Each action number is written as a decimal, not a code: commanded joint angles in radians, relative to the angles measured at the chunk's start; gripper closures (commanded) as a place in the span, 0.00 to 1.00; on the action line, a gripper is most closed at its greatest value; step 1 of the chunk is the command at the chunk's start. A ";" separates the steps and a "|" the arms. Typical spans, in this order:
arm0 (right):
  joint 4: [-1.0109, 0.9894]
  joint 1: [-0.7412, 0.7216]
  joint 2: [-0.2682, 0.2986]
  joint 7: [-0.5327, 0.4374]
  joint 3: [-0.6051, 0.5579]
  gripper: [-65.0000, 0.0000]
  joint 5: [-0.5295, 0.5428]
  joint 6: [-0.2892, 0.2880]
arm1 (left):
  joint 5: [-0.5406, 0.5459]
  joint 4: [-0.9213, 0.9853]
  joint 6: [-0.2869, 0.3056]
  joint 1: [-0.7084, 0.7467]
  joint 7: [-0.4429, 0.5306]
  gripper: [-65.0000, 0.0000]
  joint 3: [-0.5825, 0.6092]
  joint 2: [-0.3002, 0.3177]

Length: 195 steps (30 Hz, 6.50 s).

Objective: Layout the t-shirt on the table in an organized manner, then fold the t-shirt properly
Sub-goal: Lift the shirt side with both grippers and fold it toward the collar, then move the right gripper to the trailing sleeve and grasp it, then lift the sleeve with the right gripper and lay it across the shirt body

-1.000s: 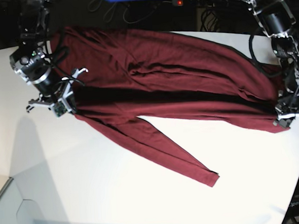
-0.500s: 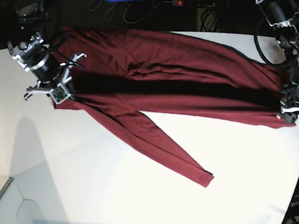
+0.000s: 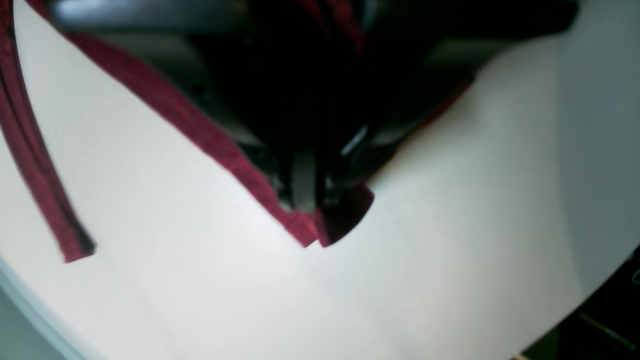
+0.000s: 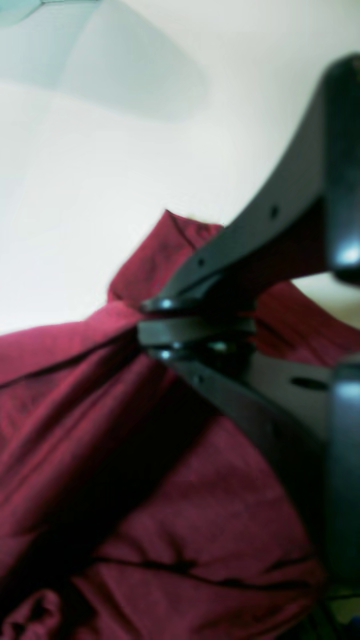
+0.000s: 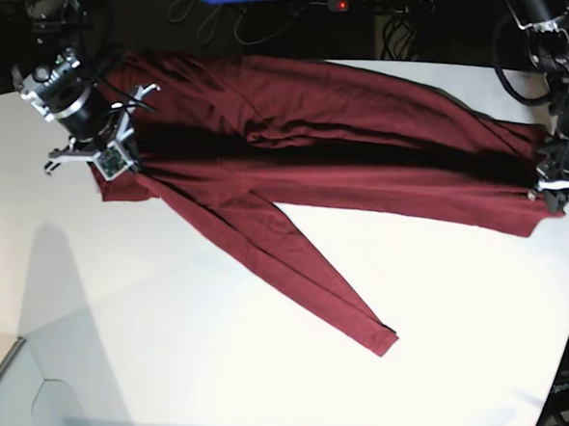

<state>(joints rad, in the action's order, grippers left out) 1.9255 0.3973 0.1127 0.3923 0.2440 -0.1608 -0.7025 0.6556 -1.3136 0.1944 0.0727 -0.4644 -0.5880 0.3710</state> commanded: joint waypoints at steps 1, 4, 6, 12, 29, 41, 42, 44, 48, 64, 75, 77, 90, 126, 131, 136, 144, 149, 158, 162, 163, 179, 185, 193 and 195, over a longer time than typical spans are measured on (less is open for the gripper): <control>0.019 0.004 0.006 -0.025 0.004 1.00 0.010 0.004 | 0.007 -0.019 0.004 -0.014 0.025 1.00 -0.007 0.023; 0.018 0.025 0.006 -0.025 0.001 1.00 0.010 0.004 | 0.007 -0.014 0.004 0.012 0.029 1.00 -0.007 0.023; 0.018 0.028 0.006 -0.025 -0.001 1.00 0.010 0.004 | 0.007 -0.017 0.004 0.022 0.028 1.00 -0.007 0.023; 0.013 0.041 0.005 -0.025 0.002 1.00 0.010 0.004 | -0.004 -0.005 0.004 0.031 0.026 1.00 -0.007 0.024; -0.117 0.042 0.003 -0.022 0.001 1.00 0.007 0.004 | -0.006 0.144 0.004 0.028 0.026 0.99 0.000 0.026; -0.114 0.038 0.005 -0.014 0.002 0.80 0.007 0.004 | -0.006 0.161 0.004 0.026 -0.024 0.60 0.000 0.023; -0.114 0.038 0.005 -0.014 0.002 0.74 0.007 0.004 | -0.006 0.161 0.004 0.026 -0.029 0.60 0.000 0.023; -0.113 0.039 0.005 -0.014 0.002 0.60 0.007 0.004 | -0.006 0.161 0.004 0.026 -0.026 0.60 -0.002 0.023; -0.103 0.041 0.008 -0.014 0.004 0.37 0.007 0.004 | -0.006 0.161 0.004 0.026 -0.026 0.60 -0.002 0.023; -0.059 -0.192 -0.081 -0.013 0.148 0.27 0.007 0.004 | 0.003 0.164 0.004 0.037 -0.024 0.60 -0.008 0.020; -0.386 -0.515 -0.218 -0.023 -0.157 0.28 -0.171 0.004 | 0.005 0.153 0.004 0.026 -0.026 0.60 -0.008 0.000; -0.470 -0.556 -0.219 -0.046 -0.206 0.28 -0.184 0.004 | 0.005 0.153 0.004 0.026 -0.026 0.60 -0.008 -0.004; -0.843 -0.728 -0.212 -0.189 -0.274 0.54 -0.187 0.045 | 0.005 0.153 0.004 0.026 -0.026 0.60 -0.008 -0.007; -0.874 -0.723 -0.153 -0.197 -0.272 1.00 -0.190 0.068 | 0.003 0.162 0.004 -0.001 -0.024 0.60 -0.008 -0.008; -0.823 -0.720 -0.156 -0.197 -0.272 1.00 -0.187 0.063 | 0.003 0.162 0.004 -0.001 -0.026 0.60 -0.007 -0.008; -0.647 -0.660 -0.186 -0.194 -0.278 1.00 -0.184 0.057 | 0.003 0.162 0.004 -0.001 -0.027 0.60 -0.005 -0.008; -0.383 -0.524 -0.270 -0.192 -0.357 1.00 -0.188 0.004 | -0.003 0.154 0.004 -0.001 -0.032 0.60 -0.003 -0.008; -0.265 -0.418 -0.270 -0.192 -0.518 1.00 -0.188 0.004 | -0.004 0.156 0.004 -0.001 -0.032 0.60 -0.002 -0.008; -0.189 -0.338 -0.270 -0.192 -0.657 1.00 -0.191 0.004 | -0.004 0.161 0.004 -0.001 -0.032 0.60 -0.002 -0.008; -0.278 -0.406 -0.270 -0.160 -0.598 1.00 -0.191 0.024 | -0.003 0.161 0.004 -0.001 -0.032 0.60 -0.002 -0.008; -0.300 -0.429 -0.270 -0.135 -0.581 0.99 -0.191 0.054 | -0.001 0.161 0.004 -0.001 -0.032 0.60 -0.002 -0.008; -0.645 -0.591 -0.267 -0.112 -0.522 0.51 -0.190 0.094 | 0.002 0.162 0.004 -0.003 -0.033 0.60 -0.002 -0.010; -0.756 -0.648 -0.264 -0.151 -0.519 0.51 -0.190 0.096 | 0.003 0.162 0.004 -0.003 -0.033 0.60 -0.002 -0.010; -0.829 -0.696 -0.264 -0.152 -0.475 0.51 -0.187 0.096 | 0.003 0.162 0.004 -0.001 -0.033 0.60 -0.002 -0.010; -0.831 -0.700 -0.264 -0.152 -0.463 0.51 -0.187 0.096 | 0.003 0.162 0.004 -0.001 -0.033 0.60 -0.002 -0.010</control>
<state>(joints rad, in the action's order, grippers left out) 1.0809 -0.2737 -0.1425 0.2653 -0.2150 -0.3607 -0.6113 0.6563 -1.1435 0.2024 0.0746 -0.4908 -0.5873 0.3485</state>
